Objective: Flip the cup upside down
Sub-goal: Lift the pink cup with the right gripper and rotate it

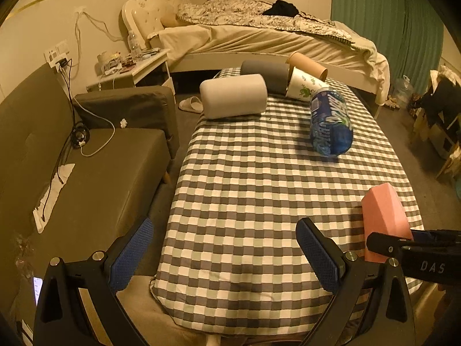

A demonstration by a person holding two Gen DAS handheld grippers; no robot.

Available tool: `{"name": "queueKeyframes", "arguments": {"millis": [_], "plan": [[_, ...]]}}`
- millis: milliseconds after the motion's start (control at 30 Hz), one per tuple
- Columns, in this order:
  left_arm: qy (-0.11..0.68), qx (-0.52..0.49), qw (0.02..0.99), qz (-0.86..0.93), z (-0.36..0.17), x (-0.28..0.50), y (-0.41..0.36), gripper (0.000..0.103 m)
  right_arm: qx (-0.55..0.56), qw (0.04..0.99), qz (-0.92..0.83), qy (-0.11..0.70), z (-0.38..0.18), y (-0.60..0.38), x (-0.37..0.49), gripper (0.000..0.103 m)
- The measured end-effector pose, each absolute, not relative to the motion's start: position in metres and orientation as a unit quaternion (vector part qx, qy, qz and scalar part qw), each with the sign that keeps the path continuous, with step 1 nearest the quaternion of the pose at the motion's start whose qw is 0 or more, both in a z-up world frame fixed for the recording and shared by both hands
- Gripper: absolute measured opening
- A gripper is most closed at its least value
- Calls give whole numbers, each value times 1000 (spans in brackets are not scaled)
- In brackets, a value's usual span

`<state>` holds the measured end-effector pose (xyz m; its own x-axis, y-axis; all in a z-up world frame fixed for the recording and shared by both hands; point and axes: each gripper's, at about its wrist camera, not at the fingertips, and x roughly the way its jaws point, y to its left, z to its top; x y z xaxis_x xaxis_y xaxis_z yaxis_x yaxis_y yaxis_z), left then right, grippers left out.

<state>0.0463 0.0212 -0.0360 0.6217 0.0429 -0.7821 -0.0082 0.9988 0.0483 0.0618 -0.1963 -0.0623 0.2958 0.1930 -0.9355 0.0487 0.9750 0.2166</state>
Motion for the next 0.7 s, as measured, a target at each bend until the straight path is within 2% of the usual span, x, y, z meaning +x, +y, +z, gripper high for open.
{"name": "queueKeyframes", "arguments": {"millis": [267, 467, 533, 567, 667, 700], "plan": [[453, -8, 891, 26, -44, 55, 40, 102, 61, 805, 59, 587, -62, -160, 55, 65], [466, 13, 884, 18, -47, 56, 33, 102, 51, 811, 59, 580, -62, -158, 55, 65], [470, 23, 882, 15, -47, 57, 28, 102, 53, 812, 62, 578, -61, -161, 56, 69], [468, 29, 883, 18, -45, 56, 25, 102, 47, 814, 58, 576, -59, -164, 55, 75], [462, 38, 886, 18, -37, 54, 16, 102, 38, 828, 57, 556, -43, -176, 51, 79], [463, 37, 885, 16, -35, 54, 13, 102, 44, 837, 56, 543, -32, -186, 48, 83]]}}
